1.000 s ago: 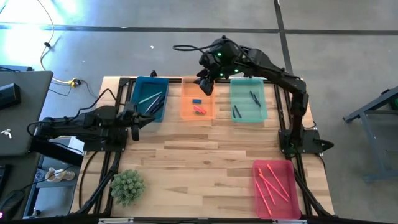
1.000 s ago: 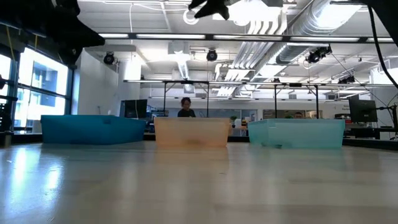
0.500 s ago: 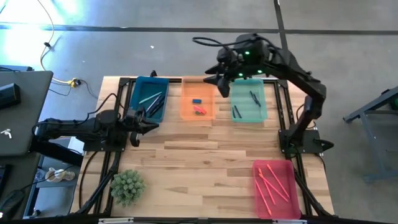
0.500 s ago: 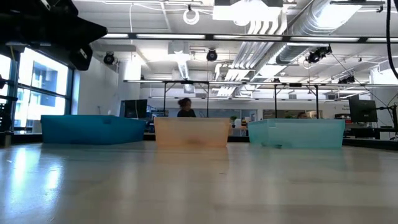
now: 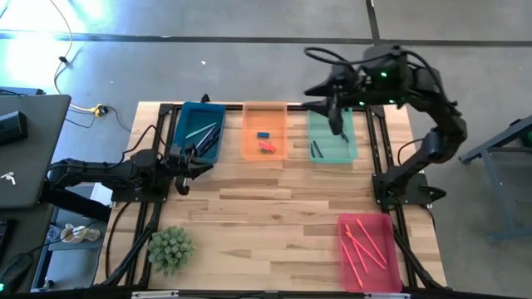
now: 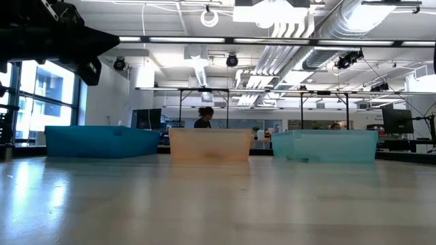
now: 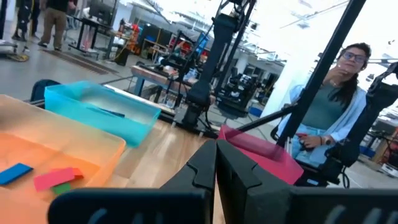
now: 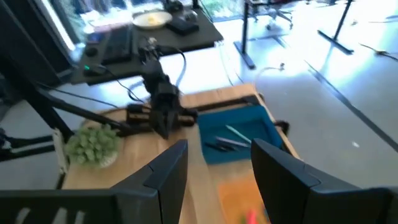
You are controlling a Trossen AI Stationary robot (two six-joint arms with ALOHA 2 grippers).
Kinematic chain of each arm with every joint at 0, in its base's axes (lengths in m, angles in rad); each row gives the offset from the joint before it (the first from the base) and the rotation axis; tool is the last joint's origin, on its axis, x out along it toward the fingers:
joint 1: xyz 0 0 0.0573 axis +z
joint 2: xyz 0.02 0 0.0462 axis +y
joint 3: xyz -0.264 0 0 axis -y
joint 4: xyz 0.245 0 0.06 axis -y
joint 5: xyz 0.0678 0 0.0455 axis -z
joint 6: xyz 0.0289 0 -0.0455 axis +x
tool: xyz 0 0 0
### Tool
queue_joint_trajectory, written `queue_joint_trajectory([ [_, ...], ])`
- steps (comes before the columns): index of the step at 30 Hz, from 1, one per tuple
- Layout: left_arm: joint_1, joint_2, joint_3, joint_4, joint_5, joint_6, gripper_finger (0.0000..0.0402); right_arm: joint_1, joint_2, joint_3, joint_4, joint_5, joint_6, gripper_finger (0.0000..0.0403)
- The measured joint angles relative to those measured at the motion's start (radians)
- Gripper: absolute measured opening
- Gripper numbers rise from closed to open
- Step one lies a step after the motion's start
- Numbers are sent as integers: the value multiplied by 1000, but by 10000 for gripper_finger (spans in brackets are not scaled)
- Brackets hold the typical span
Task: Sort crayons/erasers/pens/pencils in bins
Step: Return to Home Position
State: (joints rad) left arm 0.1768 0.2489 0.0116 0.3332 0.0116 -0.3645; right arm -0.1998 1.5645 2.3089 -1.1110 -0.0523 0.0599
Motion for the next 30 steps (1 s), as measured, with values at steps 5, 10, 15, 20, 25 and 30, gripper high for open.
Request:
queue_joint_trajectory([
  [5, 7, 0, 0, 5, 0, -3, 0, 29, -58, 0, -123, 86, -3, 169],
  [10, 7, 0, 0, 0, -2, -2, 1, 47, -114, 0, -209, 87, -18, 169],
  [15, 7, 0, 0, 0, -14, 35, 1, 46, -164, 0, -273, 101, -41, 169],
  [20, 7, 1, 0, -20, -16, 71, 0, 46, -192, 0, -342, 101, -65, 169],
  [25, 7, 1, 0, -35, -16, 56, 0, 46, -199, 0, -404, 105, -86, 169],
  [30, 7, 1, 0, -38, -16, 54, 1, 50, -218, -60, -400, 104, -94, 169],
])
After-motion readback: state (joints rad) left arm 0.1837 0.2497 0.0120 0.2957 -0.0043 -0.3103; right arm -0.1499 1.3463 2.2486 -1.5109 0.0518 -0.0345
